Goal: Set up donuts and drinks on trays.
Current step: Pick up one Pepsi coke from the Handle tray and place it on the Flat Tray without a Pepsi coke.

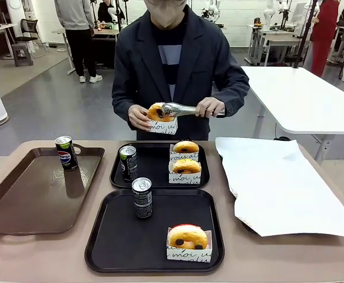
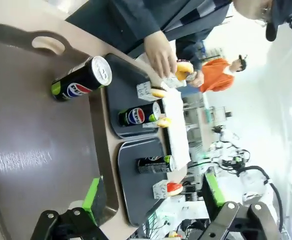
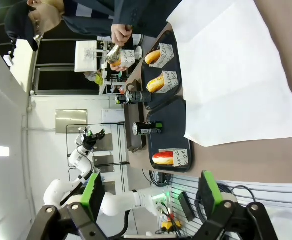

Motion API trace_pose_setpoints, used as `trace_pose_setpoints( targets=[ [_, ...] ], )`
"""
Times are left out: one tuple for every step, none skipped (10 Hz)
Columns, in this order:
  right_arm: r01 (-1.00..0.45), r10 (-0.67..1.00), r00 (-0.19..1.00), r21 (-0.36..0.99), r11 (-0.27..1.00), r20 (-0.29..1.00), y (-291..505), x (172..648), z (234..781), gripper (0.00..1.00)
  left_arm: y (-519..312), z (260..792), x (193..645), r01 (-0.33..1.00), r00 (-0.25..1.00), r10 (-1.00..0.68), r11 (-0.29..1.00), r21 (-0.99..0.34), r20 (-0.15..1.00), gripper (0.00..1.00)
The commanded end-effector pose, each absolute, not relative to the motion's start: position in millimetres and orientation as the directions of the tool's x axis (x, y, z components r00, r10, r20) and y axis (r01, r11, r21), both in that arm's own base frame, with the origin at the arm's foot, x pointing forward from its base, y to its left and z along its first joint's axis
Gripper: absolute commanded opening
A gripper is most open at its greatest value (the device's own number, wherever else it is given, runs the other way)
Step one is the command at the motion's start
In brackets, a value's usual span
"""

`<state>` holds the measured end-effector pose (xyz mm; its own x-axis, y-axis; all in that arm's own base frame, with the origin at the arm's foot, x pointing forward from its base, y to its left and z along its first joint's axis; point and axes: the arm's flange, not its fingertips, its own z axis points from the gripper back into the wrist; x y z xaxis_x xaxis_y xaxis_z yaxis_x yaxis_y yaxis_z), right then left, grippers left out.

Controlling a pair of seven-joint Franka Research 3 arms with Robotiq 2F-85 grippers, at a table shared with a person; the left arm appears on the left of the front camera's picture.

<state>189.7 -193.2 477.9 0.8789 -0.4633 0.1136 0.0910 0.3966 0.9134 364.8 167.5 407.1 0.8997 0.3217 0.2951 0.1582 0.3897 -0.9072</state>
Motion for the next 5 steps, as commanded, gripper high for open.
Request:
trace_pose_setpoints(
  targets=[
    [0.063, -0.462, 0.877, 0.922, 0.382, 0.131, -194, 192, 478, 1.0, 181, 387, 379, 0.179, 0.907, 0.303, 0.352, -0.919, 0.292, 1.0],
    [0.063, -0.462, 0.877, 0.922, 0.382, 0.131, -194, 192, 478, 1.0, 182, 386, 384, 0.124, 0.92, 0.31, 0.352, -0.928, 0.241, 1.0],
    [0.063, -0.462, 0.877, 0.922, 0.382, 0.131, -194, 192, 478, 1.0, 174, 394, 368, 0.167, 0.901, 0.321, 0.362, -0.917, 0.29, 1.0],
    [0.063, -0.462, 0.877, 0.922, 0.382, 0.131, -194, 192, 478, 1.0, 174, 394, 368, 0.167, 0.901, 0.321, 0.362, -0.917, 0.29, 1.0],
    [0.063, -0.462, 0.877, 0.922, 0.382, 0.131, -194, 192, 478, 1.0, 174, 394, 368, 0.167, 0.901, 0.321, 0.362, -0.917, 0.29, 1.0]
  ],
)
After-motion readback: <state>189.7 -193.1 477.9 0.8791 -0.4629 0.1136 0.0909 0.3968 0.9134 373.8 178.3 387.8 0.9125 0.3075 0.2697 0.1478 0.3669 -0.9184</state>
